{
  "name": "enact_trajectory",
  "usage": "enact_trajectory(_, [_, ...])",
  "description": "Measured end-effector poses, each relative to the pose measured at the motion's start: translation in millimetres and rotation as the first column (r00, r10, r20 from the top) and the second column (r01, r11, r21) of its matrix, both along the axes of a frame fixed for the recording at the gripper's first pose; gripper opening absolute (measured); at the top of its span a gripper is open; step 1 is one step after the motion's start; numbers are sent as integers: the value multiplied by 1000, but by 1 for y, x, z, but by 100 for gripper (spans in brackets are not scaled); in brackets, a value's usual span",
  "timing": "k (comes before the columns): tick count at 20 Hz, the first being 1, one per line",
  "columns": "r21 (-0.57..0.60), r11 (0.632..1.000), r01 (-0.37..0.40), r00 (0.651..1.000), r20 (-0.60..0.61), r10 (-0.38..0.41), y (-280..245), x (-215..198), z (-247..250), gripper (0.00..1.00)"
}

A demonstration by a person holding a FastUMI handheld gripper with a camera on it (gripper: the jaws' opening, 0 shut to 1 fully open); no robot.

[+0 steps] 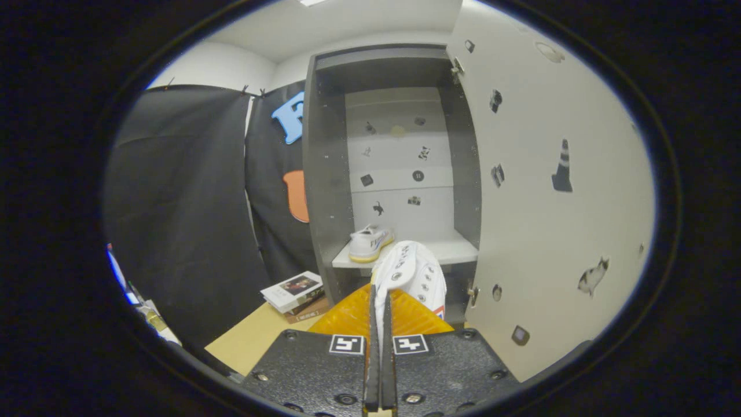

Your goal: Open the shoe cabinet door, grab the shoes and put them into the shoe cabinet, then close the shoe cabinet door.

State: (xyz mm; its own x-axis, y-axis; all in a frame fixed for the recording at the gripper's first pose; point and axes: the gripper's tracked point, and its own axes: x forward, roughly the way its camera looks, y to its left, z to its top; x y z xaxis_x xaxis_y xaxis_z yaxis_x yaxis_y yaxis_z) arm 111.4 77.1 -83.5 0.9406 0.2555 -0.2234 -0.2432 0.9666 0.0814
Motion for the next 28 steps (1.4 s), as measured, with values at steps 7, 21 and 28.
enact_trajectory(7, [-25,995,95,994,61,-94,-9,73,63,5])
enact_trajectory(21, [-180,974,139,990,6,-141,-21,262,12,5])
enact_trajectory(28, [-344,939,21,996,-72,-49,-9,330,-43,5])
